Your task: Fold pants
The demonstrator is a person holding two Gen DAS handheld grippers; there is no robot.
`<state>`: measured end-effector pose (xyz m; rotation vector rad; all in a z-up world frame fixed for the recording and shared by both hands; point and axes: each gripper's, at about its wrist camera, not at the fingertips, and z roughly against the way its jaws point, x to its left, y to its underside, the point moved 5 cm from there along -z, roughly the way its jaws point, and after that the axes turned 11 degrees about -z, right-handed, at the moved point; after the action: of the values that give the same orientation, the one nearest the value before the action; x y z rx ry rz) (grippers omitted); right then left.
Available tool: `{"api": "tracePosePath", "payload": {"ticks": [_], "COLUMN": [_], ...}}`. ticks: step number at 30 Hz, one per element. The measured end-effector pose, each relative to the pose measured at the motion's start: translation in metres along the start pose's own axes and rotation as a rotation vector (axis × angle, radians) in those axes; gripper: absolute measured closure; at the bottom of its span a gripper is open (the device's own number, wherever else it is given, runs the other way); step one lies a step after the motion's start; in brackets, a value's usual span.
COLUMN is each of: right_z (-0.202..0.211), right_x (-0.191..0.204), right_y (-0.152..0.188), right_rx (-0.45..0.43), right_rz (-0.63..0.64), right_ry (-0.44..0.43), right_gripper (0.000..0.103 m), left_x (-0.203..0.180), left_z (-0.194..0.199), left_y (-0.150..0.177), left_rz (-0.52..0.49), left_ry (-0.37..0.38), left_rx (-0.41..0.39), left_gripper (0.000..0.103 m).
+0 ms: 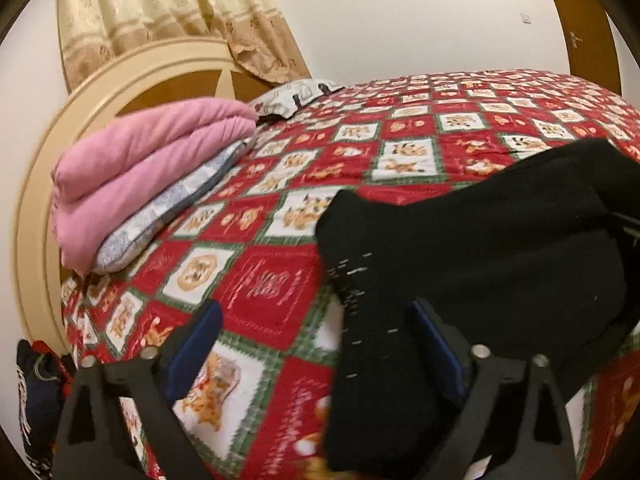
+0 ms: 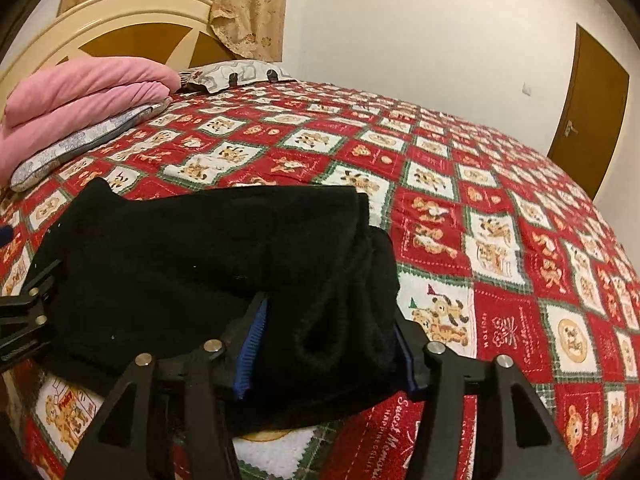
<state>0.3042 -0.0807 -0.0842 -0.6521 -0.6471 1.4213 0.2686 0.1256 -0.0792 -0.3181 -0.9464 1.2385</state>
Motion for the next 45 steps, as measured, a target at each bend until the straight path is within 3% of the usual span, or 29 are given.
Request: {"api": "tracePosePath", "payload": {"ticks": [3,12,15,18,22,29,31,32,33,35,40,43,45], "right_z": [-0.001,-0.002,0.001,0.019,0.051,0.063,0.066,0.067,0.064,0.057,0.024,0.016,0.014], "right_x": [-0.002,-0.008,-0.016,-0.027,-0.023,-0.042,-0.035,-0.029,-0.022,-0.011,-0.010,-0.020,-0.023], "right_y": [0.000,0.001,0.002,0.003,0.003,-0.011,-0.010,-0.008,-0.006,-0.001,0.012,0.013,0.015], "right_rx": [0.005,0.012,0.028,-0.018,-0.127,-0.164,-0.155,-0.144,-0.124,-0.088,0.011,0.029,0.029], "right_rz": [-0.019,-0.054,-0.092,-0.153,-0.134,-0.205,-0.170,-0.138,-0.101,-0.056,-0.035,-0.095,-0.112], "right_ry": [-0.003,0.000,-0.037,-0.080,-0.053,-0.021,-0.059,-0.078,-0.093,-0.117,-0.061,-0.092,-0.098], "right_gripper": [0.040,0.031,0.029,0.029,0.029,0.029,0.037,0.050,0.055,0.058,0.059,0.056,0.049], "left_x": [0.011,0.010,0.009,0.010,0.010,0.015,0.018,0.022,0.027,0.035,0.054,0.051,0.044], "left_z": [-0.002,0.001,0.000,-0.002,-0.003,-0.004,0.000,0.004,0.007,0.012,0.028,0.035,0.037], "left_y": [0.007,0.016,0.016,0.017,0.019,0.022,0.025,0.027,0.030,0.034,0.026,0.010,-0.004], "left_rz": [0.041,0.021,0.024,0.037,0.055,0.070,0.067,0.067,0.069,0.078,0.083,0.076,0.075], "left_ry": [0.033,-0.006,-0.012,-0.002,0.000,0.034,0.058,0.071,0.077,0.065,-0.014,-0.011,-0.001], "left_rx": [0.026,0.036,0.042,0.042,0.040,0.042,0.049,0.048,0.045,0.047,0.004,-0.046,-0.074], "left_gripper": [0.002,0.001,0.001,0.001,0.000,0.000,0.000,0.000,0.000,0.000,0.000,0.000,0.000]}}
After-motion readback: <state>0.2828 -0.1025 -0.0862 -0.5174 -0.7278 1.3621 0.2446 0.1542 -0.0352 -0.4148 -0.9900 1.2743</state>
